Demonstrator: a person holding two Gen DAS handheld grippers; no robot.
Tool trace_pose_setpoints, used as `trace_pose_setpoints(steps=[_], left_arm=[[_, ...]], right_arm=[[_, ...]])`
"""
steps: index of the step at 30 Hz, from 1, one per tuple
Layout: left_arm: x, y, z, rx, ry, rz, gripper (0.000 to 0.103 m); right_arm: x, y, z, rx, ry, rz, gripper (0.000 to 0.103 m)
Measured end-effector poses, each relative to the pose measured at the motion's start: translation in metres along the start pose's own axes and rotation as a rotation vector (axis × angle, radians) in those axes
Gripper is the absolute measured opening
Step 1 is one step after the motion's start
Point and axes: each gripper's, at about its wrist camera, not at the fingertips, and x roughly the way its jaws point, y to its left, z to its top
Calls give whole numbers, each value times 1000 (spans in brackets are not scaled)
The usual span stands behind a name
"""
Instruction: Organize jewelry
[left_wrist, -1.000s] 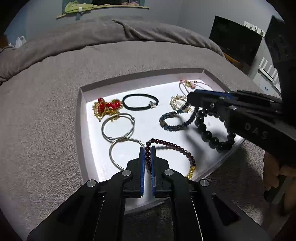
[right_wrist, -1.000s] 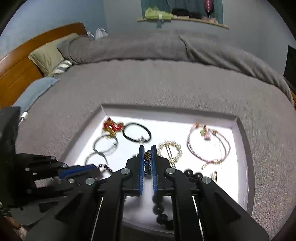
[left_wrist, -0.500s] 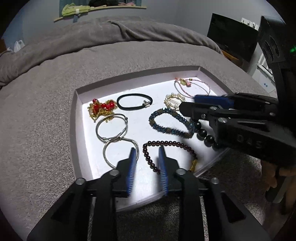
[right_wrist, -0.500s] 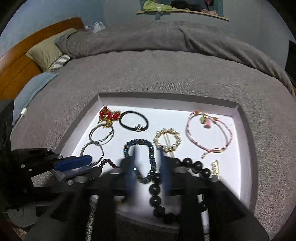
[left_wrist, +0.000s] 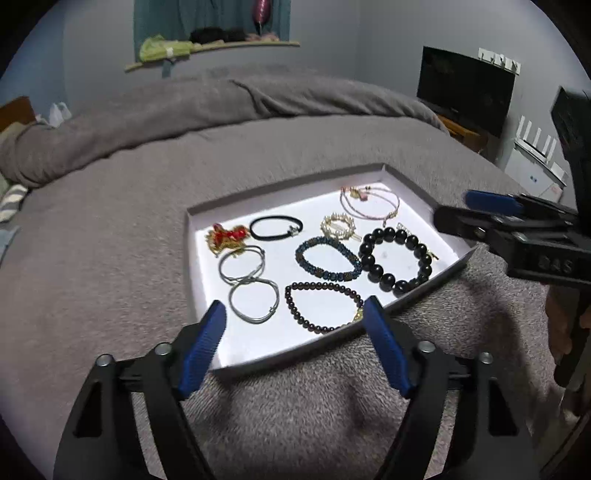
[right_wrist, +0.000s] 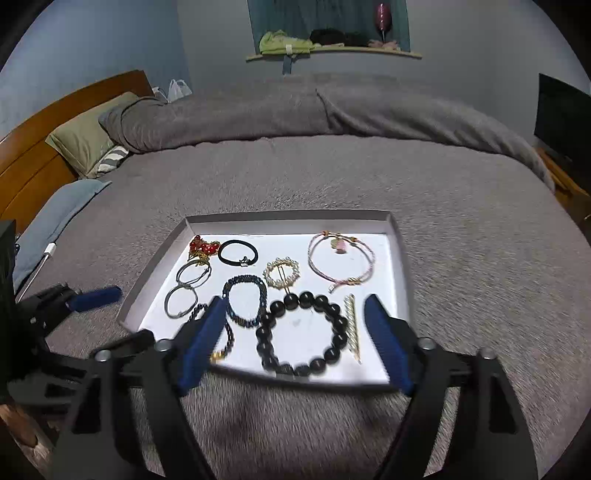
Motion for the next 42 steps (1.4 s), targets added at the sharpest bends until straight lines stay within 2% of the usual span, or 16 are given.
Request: trace_pose_setpoints(steps=[6,14,17,19,21,24,28,42], left_arm=[[-35,-5,-5,-22,-52,41,91],[-66,-17,-18,-34,-73,99,96],[-72,-20,-23,-64,-72,157,97],[-71,-22,-26,-96,-68,186,97],[-69,-25,-29,-124,-59,178,97],[-61,-29,-32,-131,-48,175,97],[-59,-33,-35,-122,-83,257,97],[-54,-27,-35,-146,-98,259,97]], right_arm=[[-41,1,-16,-25,-51,-19,97],[-73,4,-42,-5,-54,-14,97],[-80,3,-52,11,-45,-38,98],[-82,3,-56,22,-49,-70,98],[-82,3,-61,36,-57,-113,98],[-78,4,-67,37,-51,-132,98],[-72,7,-72,18,-46,-141,98],[-63,3,-74,32,-41,-134,98]])
